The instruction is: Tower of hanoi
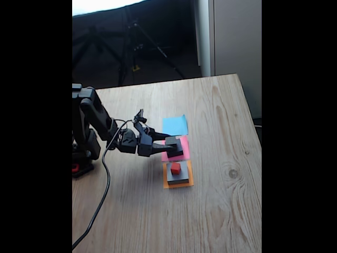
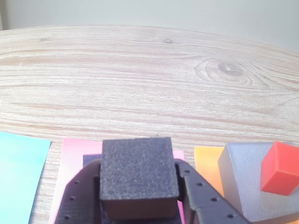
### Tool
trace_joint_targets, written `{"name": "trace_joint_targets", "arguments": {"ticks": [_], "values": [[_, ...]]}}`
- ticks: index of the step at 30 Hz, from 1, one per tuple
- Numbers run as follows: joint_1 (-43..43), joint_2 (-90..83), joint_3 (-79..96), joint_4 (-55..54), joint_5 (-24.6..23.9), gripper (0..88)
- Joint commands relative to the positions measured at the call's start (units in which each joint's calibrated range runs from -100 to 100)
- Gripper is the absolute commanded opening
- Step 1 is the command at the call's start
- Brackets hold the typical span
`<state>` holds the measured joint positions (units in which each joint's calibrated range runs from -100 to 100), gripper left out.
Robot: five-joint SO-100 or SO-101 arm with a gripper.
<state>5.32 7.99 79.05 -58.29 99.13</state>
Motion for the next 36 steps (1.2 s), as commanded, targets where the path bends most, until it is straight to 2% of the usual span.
{"name": "trace_joint_targets", "arguments": {"ticks": [1,22,25,36], "values": [[-0.60,0.03,-0.33,-1.73,0.87,2.8],[-0.18,0.86,-0.87,-1.49,0.87,11.1],[-0.26,0.86,-1.05,-1.49,0.87,15.6],[-0.34,0.48,-2.96,-0.68,0.87,18.2]]}}
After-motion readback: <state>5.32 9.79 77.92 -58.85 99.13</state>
